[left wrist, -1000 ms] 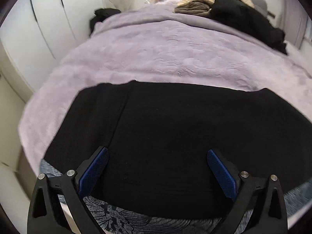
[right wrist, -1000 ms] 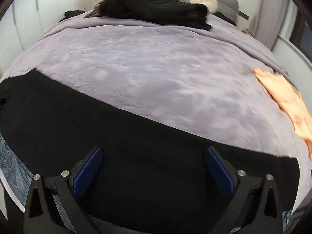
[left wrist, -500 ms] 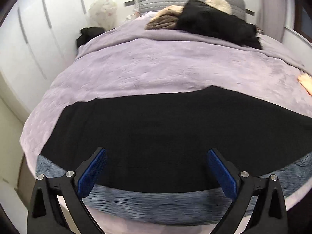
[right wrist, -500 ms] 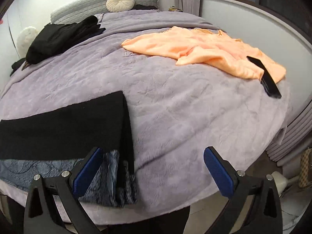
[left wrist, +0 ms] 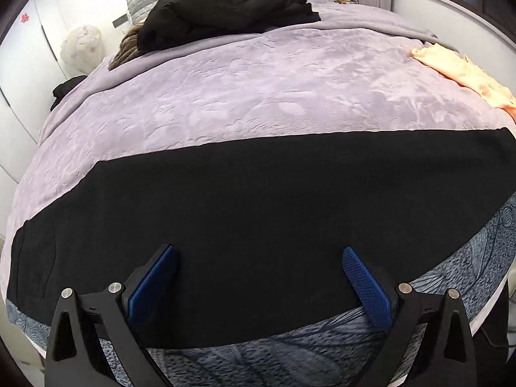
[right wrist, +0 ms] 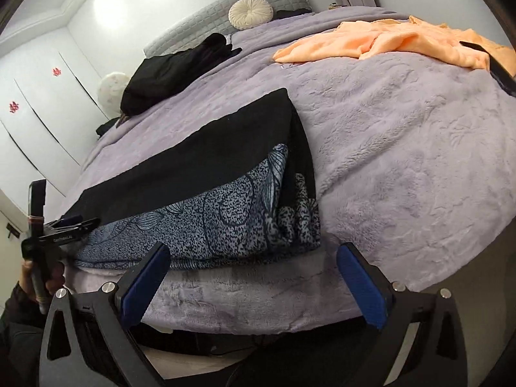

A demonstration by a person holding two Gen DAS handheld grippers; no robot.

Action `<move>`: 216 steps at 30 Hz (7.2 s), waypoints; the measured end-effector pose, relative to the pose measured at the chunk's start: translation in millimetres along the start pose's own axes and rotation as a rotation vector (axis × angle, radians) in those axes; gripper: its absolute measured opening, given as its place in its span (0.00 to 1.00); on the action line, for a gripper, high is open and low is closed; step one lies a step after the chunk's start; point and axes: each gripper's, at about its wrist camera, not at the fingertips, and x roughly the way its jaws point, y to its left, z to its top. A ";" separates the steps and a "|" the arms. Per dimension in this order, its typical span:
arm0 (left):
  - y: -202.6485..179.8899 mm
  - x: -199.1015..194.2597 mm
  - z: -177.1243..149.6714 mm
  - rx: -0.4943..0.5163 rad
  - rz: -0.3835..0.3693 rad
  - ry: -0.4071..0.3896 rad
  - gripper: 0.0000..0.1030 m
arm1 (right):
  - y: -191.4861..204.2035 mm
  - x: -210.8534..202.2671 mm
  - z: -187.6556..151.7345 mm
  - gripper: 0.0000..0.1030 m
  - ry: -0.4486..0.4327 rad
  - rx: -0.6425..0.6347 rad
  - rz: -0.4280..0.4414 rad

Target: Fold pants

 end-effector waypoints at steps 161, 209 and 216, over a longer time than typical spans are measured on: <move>125.0 -16.7 -39.0 -0.394 -0.083 -0.034 1.00 | 267.9 66.8 -15.5 1.00 0.309 -0.709 0.429; 139.1 -53.3 -54.3 -0.413 -0.030 -0.101 1.00 | 400.9 200.2 71.5 1.00 0.290 -0.919 0.081; 149.4 -31.9 -64.7 -0.433 0.010 -0.041 1.00 | 413.4 237.3 47.1 1.00 0.340 -0.994 0.001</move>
